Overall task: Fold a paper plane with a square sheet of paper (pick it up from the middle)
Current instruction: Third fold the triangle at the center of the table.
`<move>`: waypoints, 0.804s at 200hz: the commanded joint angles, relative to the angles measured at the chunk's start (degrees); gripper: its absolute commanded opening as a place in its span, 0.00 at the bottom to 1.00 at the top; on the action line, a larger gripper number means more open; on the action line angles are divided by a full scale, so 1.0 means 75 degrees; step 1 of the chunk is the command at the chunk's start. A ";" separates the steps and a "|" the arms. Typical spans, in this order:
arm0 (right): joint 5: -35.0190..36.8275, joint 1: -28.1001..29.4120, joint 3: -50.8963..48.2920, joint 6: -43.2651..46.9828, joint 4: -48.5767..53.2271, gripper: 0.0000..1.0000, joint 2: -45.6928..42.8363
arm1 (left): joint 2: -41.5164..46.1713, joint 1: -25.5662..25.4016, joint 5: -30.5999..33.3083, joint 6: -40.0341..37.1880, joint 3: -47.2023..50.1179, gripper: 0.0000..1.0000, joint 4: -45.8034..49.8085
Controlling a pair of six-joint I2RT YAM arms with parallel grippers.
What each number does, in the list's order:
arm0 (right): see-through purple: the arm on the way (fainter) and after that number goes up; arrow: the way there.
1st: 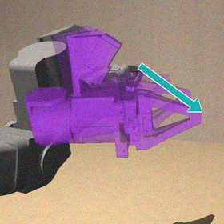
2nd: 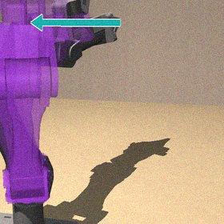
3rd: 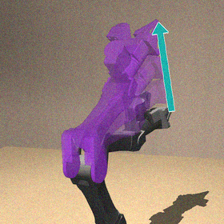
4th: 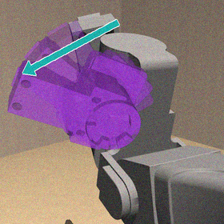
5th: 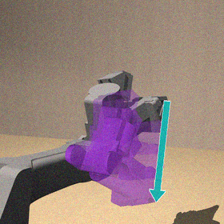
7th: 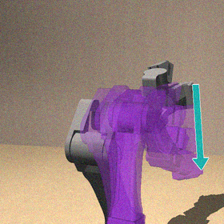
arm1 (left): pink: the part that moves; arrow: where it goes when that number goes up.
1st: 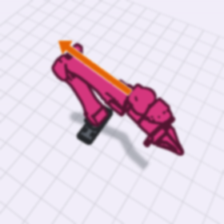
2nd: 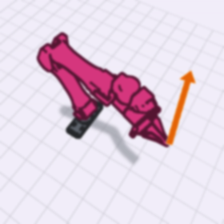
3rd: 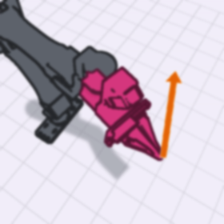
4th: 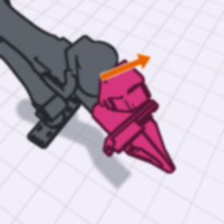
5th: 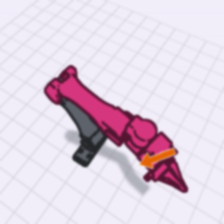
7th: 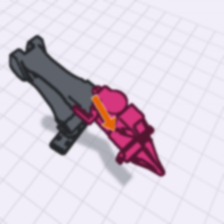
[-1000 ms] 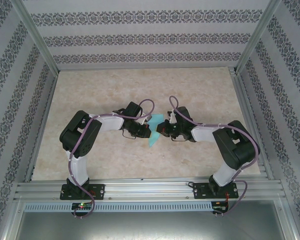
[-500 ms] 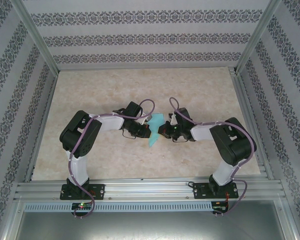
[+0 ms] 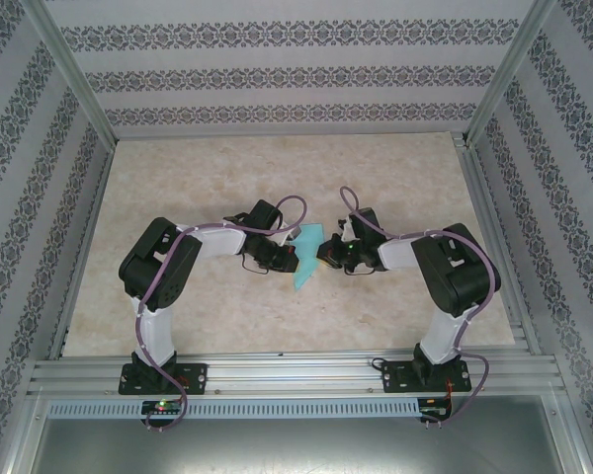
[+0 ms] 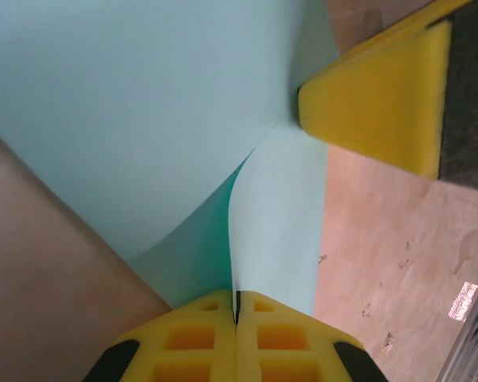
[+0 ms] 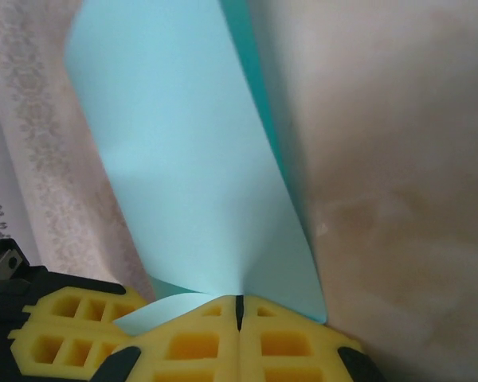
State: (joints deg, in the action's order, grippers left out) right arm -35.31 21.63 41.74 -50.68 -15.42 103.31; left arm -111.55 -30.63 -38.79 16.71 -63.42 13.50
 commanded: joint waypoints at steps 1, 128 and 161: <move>-0.0084 -0.0072 -0.0151 -0.0071 -0.0140 0.03 0.0152 | -0.0323 0.0074 0.0689 -0.0258 0.0087 0.01 0.0684; 0.0142 -0.0277 0.0279 0.0374 0.0751 0.03 0.0440 | -0.0268 0.0077 0.0712 -0.0338 0.0017 0.01 0.0790; -0.0037 -0.0254 0.0307 0.0329 0.0868 0.04 -0.0212 | -0.0227 0.0076 0.0728 -0.0400 0.0043 0.00 0.0843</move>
State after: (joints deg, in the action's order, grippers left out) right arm -36.36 19.64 44.58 -49.08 -11.40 104.42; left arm -111.61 -30.63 -38.39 16.03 -63.99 14.66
